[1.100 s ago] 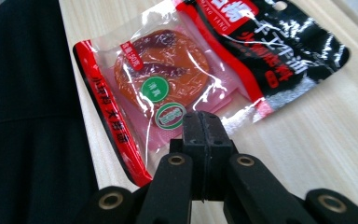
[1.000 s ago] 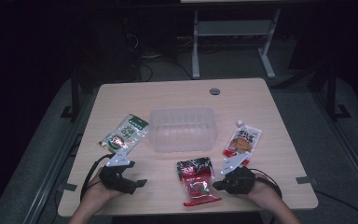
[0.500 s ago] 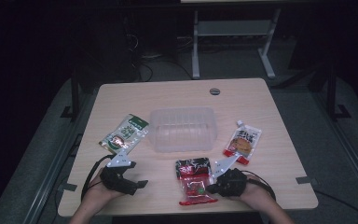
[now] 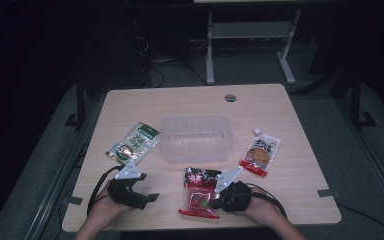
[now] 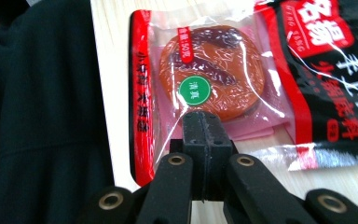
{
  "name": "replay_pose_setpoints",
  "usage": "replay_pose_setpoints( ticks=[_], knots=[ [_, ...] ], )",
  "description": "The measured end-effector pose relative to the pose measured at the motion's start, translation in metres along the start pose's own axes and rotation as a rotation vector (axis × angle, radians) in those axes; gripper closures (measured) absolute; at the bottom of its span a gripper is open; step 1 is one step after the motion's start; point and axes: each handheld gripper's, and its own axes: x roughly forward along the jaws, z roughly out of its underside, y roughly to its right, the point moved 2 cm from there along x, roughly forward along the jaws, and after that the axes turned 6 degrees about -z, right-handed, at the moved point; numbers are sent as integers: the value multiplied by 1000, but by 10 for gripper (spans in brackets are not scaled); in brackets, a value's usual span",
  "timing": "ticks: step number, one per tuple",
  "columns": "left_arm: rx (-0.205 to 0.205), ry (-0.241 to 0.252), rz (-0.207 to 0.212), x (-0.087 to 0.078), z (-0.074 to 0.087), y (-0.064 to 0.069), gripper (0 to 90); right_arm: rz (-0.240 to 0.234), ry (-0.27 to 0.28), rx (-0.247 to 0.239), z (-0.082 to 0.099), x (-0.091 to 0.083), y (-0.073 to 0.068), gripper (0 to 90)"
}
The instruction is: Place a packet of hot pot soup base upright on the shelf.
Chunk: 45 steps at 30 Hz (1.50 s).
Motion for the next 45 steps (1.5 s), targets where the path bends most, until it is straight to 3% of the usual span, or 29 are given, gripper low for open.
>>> replay_pose_setpoints(
  ticks=[2,8,10,14,16,17,18,20,21,22,23,24,25,28,30,33,34,37,39,41,42,43,45],
  knots=[
    [-20,6,8,1,-1,3,138,-3,2,-10,-3,2,0,897],
    [-9,6,30,2,-6,12,139,-22,11,-39,-21,19,-4,897],
    [12,6,44,4,-9,18,146,-27,21,-45,-29,25,-5,897],
    [14,22,71,5,-15,25,199,-10,55,-42,-30,18,-1,897],
    [14,29,85,7,-20,32,279,43,75,12,-25,3,9,897],
    [27,27,89,7,-23,34,279,43,75,12,-25,3,9,897],
    [34,29,98,8,-26,36,385,83,89,26,-22,-5,19,897],
    [33,31,112,9,-31,41,499,97,93,32,-20,-8,23,897],
    [36,22,118,10,-33,44,567,120,95,71,-19,-11,28,897],
    [39,15,121,12,-34,47,567,120,95,71,-19,-11,28,897],
    [50,-3,135,14,-36,53,694,133,95,81,-19,-12,36,897],
    [50,-3,135,14,-36,53,758,133,95,81,-19,-12,36,897],
    [56,-9,136,15,-37,56,758,148,95,78,-20,-12,40,897],
    [67,-30,152,20,-38,63,883,162,94,101,-20,-9,51,897],
    [74,-74,161,24,-37,66,895,182,76,106,-21,-5,60,897],
    [86,-128,167,28,-32,69,895,183,58,116,-22,-2,62,897],
    [86,-150,167,31,-29,70,895,182,34,100,-20,1,64,897],
    [75,-155,164,33,-28,68,895,181,18,97,-19,3,63,897],
    [99,-167,127,34,-30,64,894,179,-4,100,-18,5,60,897],
    [107,-169,117,35,-30,59,894,179,-12,78,-17,5,60,897],
    [107,-169,117,35,-30,59,894,179,-12,78,-17,5,60,897],
    [81,-162,108,37,-31,58,895,178,-26,81,-17,4,57,897],
    [93,-165,93,38,-32,56,895,172,-27,80,-15,3,54,898]
  ],
)
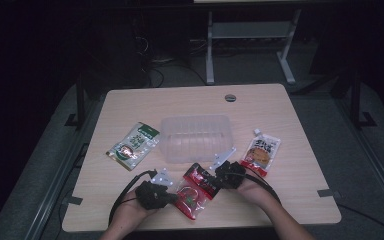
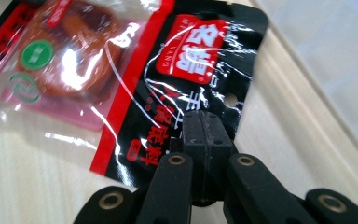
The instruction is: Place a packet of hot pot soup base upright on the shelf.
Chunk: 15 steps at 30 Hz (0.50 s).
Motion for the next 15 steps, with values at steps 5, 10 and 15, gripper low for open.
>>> replay_pose_setpoints(
  ticks=[5,10,15],
  knots=[
    [25,-5,-29,4,-4,-7,895,-9,-24,-8,7,-6,-7,897],
    [8,10,-29,10,-12,-16,895,-19,-34,-3,14,-10,-14,897],
    [37,13,-61,19,-24,-21,895,-37,-31,4,21,-14,-19,897]
  ],
)
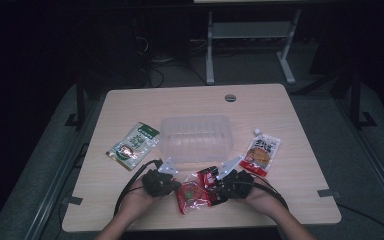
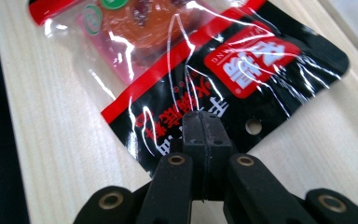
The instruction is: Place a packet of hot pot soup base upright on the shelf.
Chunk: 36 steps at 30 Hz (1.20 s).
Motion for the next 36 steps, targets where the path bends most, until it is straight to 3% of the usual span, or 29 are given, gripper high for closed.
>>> replay_pose_setpoints(
  ticks=[5,9,10,12,15,16,18,22,25,27,36],
  knots=[
    [-16,22,17,4,-5,1,895,0,6,22,2,-7,-1,896],
    [5,43,62,-7,-6,6,895,-4,86,150,14,-30,1,842],
    [5,43,62,-7,-6,6,895,-4,86,150,14,-30,1,842],
    [21,48,69,-13,-9,14,894,12,105,204,22,-40,7,745],
    [26,45,71,-14,-8,19,887,2,120,275,28,-44,16,633],
    [26,45,71,-14,-8,19,887,2,120,275,28,-44,16,633],
    [34,11,66,-9,-6,20,888,-28,146,331,30,-43,26,568],
    [36,-22,53,-1,-3,23,893,-60,157,345,30,-40,32,530],
    [37,-33,66,0,-3,21,896,-76,152,357,29,-36,35,488],
    [-2,-32,76,2,-2,20,896,-76,140,348,28,-31,36,463],
    [7,-51,79,5,-1,19,898,-132,188,355,21,-28,33,407]
  ],
)
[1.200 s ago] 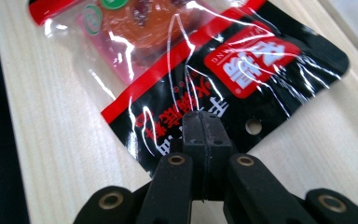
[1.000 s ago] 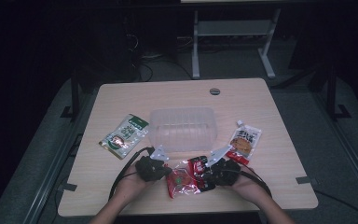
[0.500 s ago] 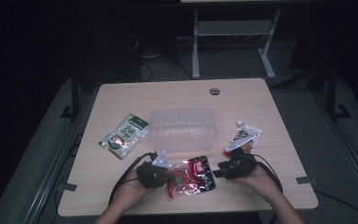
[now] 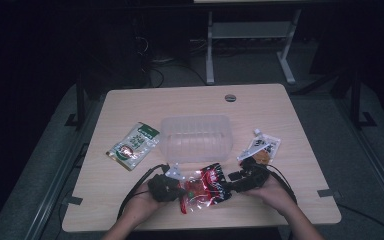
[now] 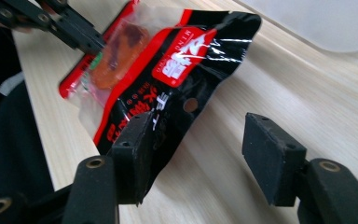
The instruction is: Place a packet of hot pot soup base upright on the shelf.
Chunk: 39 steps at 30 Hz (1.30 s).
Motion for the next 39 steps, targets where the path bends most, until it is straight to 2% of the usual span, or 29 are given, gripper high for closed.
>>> replay_pose_setpoints(
  ticks=[1,3,5,10,16,23,26,28,30,31,33,37,39],
  knots=[
    [13,-15,1,0,0,-1,898,0,0,0,0,0,0,407],
    [15,-19,-2,1,0,-1,898,-25,7,9,-3,3,0,388],
    [16,-19,-2,1,0,-1,898,-29,5,10,-5,5,0,381],
    [15,-18,-3,1,0,-1,898,-41,-1,6,-11,13,-1,348],
    [1,-12,0,1,0,-1,898,-82,-17,31,-19,29,0,315],
    [-4,-6,0,2,0,-1,899,-119,-41,60,-22,35,4,330],
    [-6,-6,3,2,0,-1,899,-127,-43,60,-22,35,3,368],
    [-6,-4,3,2,0,-1,899,-137,-42,51,-22,35,1,421],
    [-7,-4,6,2,1,-1,899,-147,-31,29,-24,35,-4,518],
    [-7,-4,6,2,1,-1,899,-147,-31,29,-24,35,-4,518],
    [-10,-4,9,2,1,-1,899,-147,-22,1,-25,34,-8,622],
    [3,-14,9,1,1,-3,899,-138,-18,-22,-25,32,-7,718],
    [-3,-13,12,1,1,-3,899,-146,-11,-16,-26,31,-8,747]
  ],
)
